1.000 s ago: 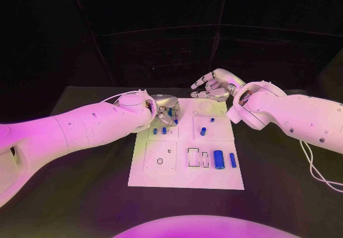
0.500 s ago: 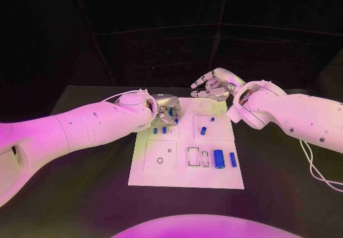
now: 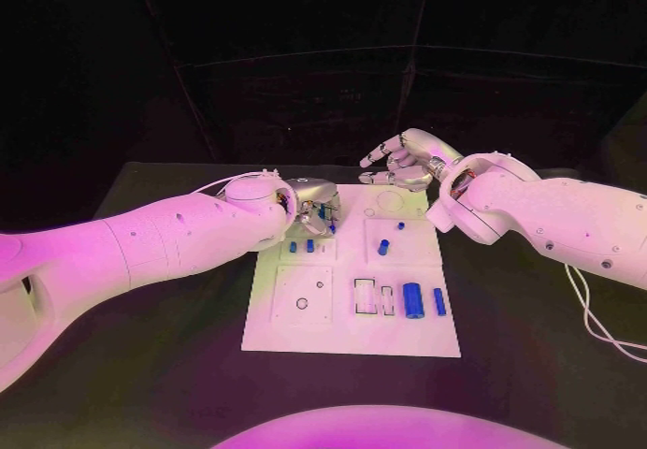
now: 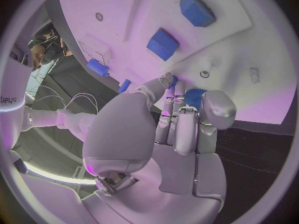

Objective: Assemble the parts on the task board

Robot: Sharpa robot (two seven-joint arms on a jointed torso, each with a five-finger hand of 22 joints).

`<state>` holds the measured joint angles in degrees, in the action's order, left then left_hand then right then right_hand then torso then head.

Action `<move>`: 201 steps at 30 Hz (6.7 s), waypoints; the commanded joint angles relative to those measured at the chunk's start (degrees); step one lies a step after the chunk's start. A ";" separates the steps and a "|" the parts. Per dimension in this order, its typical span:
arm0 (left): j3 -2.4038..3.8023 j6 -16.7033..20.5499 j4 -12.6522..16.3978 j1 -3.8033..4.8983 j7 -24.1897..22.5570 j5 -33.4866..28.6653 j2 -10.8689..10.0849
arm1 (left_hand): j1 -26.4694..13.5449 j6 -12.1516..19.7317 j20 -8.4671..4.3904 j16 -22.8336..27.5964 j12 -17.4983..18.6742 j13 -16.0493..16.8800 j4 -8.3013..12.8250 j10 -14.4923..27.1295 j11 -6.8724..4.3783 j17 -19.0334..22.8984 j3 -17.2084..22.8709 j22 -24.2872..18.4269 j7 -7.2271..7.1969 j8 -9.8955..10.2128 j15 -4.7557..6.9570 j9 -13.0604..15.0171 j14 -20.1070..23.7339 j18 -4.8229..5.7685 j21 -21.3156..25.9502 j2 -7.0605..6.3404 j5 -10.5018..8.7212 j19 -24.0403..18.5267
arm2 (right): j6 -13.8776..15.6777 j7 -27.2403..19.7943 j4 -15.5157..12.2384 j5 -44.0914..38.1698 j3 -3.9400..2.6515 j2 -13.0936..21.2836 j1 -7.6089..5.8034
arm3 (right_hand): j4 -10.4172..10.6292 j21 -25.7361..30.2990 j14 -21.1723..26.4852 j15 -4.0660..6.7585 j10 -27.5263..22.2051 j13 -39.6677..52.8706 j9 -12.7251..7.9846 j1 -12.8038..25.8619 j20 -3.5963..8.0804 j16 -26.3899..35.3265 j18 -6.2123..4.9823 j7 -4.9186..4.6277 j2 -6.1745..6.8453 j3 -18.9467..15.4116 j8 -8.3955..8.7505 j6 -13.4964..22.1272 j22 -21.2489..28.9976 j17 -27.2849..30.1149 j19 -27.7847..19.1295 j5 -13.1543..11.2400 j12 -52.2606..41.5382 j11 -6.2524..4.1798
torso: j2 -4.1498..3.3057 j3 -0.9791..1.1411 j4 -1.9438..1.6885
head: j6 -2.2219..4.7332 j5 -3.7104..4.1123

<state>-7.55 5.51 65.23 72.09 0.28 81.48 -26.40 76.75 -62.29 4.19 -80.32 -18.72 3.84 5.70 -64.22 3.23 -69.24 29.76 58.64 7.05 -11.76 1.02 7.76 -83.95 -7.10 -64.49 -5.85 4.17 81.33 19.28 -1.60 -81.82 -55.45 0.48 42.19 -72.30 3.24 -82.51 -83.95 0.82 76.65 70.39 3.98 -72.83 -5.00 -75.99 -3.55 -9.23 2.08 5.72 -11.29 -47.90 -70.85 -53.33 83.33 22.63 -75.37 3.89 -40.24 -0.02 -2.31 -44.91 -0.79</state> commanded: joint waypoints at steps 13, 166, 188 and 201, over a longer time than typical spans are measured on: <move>0.46 4.99 3.39 -0.14 -2.15 -2.40 -2.91 | -0.27 -0.66 0.05 -0.19 0.85 0.08 0.28 -0.89 0.15 0.11 0.71 0.52 0.22 0.35 0.42 -0.19 -2.27 0.77 -0.64 0.57 -0.26 0.50 | 0.22 -0.48 0.27 0.22 -0.04 0.01 -0.10 | 0.29 0.22 -0.35 0.03 -0.21 0.05 -0.07 -0.19 -0.07 0.31 -0.07 0.00 -0.24 -0.03 -0.31 0.39 -0.04 -0.06 -0.37 0.19 0.23 0.08 | 0.12 -0.03 -0.22 | 0.40 -0.04; 2.25 14.31 19.53 -1.75 -26.25 -78.36 -22.71 | -3.97 0.70 1.17 10.54 2.01 1.33 -0.17 -1.92 1.04 20.63 -1.45 -22.12 1.56 2.95 -0.57 -3.65 5.83 -3.43 22.07 -0.81 -0.33 -10.26 | -13.48 10.56 -1.07 -39.28 0.58 4.06 4.62 | -5.38 10.18 0.36 -0.55 -15.12 -63.15 -0.17 -6.06 -0.70 7.77 -2.69 0.79 5.67 16.22 3.01 -11.07 16.57 8.63 -4.40 -7.47 60.55 0.81 | -0.02 -0.04 -0.09 | 3.18 3.31; 2.25 14.11 19.22 -1.75 -25.70 -78.37 -22.70 | -4.01 0.78 1.17 10.69 1.96 1.34 -0.18 -1.83 1.09 20.88 -1.56 -22.21 1.64 2.96 -0.59 -3.68 5.95 -3.43 22.22 -0.81 -0.33 -10.31 | -8.70 13.59 -0.93 -42.81 0.59 3.26 5.38 | -7.20 8.33 -0.44 1.21 -8.35 -64.11 0.62 -7.47 0.88 4.47 -2.24 2.34 2.56 22.15 1.34 -17.94 13.42 3.30 -2.93 -14.06 58.35 -1.24 | 0.04 -0.02 -0.06 | 2.67 3.44; 2.25 13.76 18.37 -1.75 -25.36 -78.69 -22.52 | -3.94 0.88 1.18 10.83 1.92 1.34 -0.15 -1.70 1.12 21.10 -1.59 -22.30 1.67 2.98 -0.61 -3.72 6.06 -3.42 22.36 -0.71 -0.31 -10.35 | -4.48 13.71 -5.56 -42.90 0.53 6.36 5.39 | -7.64 8.18 -0.49 1.28 -8.32 -64.17 0.53 -7.39 1.03 4.17 -2.20 2.32 2.93 22.82 1.55 -17.95 13.19 2.81 -2.86 -14.03 58.52 -1.24 | 0.14 -0.02 -0.03 | 2.84 3.55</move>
<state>-5.32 19.78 83.67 70.29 -24.94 3.19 -48.98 72.90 -61.33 5.52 -69.84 -16.64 5.12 5.62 -65.73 4.21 -48.21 28.54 36.41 8.60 -8.48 0.50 4.11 -78.31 -10.12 -42.40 -7.01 4.02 71.39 12.03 11.78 -86.92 -97.75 1.02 48.40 -66.81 -4.43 -74.05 -84.14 1.66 67.69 6.22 4.54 -80.35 -4.18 -71.54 -5.78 -6.91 5.10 28.10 -9.75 -65.47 -57.61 -50.48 80.28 8.52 -16.85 2.85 -40.10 -0.04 -2.36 -42.12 2.71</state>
